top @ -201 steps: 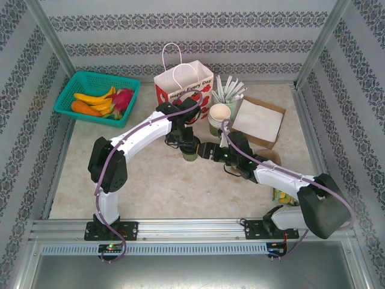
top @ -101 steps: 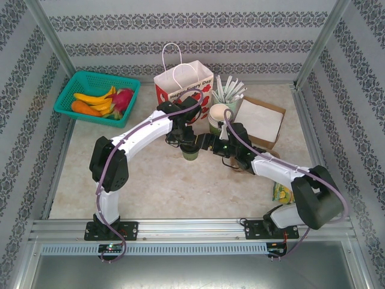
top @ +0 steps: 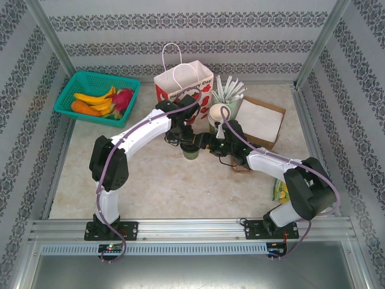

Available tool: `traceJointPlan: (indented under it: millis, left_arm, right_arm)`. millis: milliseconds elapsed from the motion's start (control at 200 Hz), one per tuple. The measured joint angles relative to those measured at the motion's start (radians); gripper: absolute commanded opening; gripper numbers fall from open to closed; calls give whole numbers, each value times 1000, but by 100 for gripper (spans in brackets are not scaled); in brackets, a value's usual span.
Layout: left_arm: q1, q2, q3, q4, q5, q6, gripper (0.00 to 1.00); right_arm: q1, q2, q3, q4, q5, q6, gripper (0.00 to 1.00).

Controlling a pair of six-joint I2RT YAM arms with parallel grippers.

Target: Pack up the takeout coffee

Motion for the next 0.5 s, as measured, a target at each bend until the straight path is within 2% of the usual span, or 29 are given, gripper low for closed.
traceJointPlan:
  millis: [415,500]
  left_arm:
    - [35,-44,-27,33,82,0,25]
    - [47,-72,-42,40,92,0,33]
  right_arm:
    - [2,31,25,-44,0,9,78]
    - [2,31,28,-50,0,6,81]
